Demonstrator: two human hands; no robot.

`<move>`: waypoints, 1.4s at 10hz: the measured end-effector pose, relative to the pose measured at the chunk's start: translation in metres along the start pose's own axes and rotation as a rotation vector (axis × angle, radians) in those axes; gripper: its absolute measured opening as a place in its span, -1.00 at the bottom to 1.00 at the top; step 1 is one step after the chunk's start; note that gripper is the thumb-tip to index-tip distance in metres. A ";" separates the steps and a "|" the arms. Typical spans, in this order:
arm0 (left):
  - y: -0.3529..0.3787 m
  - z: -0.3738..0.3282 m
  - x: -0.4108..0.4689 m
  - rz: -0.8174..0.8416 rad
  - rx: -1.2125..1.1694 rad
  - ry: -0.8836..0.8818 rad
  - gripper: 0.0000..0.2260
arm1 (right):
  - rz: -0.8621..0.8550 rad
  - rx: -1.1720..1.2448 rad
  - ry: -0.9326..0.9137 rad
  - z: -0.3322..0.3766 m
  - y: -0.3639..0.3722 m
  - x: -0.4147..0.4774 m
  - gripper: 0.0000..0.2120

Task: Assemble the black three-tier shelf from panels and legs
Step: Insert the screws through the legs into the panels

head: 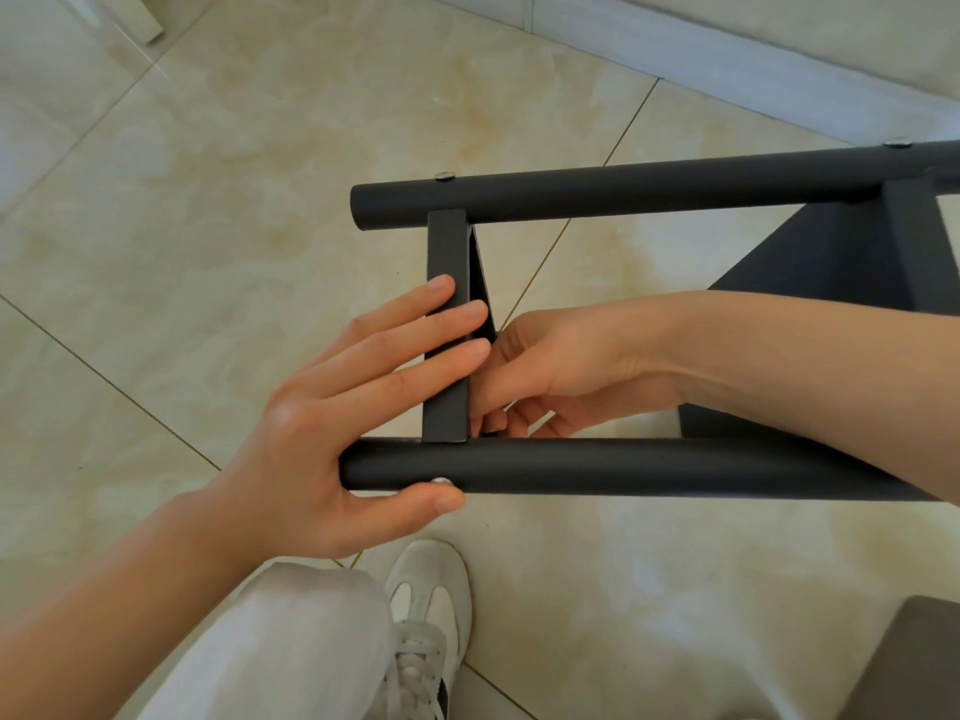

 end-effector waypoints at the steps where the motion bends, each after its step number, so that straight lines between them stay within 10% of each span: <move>1: 0.000 0.001 0.000 0.001 -0.004 -0.003 -0.44 | 0.008 0.005 0.013 0.000 -0.001 0.001 -0.87; 14: 0.000 0.002 0.001 -0.006 -0.011 0.005 -0.46 | 0.030 -0.015 -0.054 0.006 -0.002 0.001 -0.87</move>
Point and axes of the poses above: each hand's wrist, its own x-axis towards the middle knuckle, its own y-axis out of the palm, z = x × y, the point moved 8 cm from there along x, towards the middle knuckle, and after that the axes turned 13 degrees about -z, right-handed, at the moved point
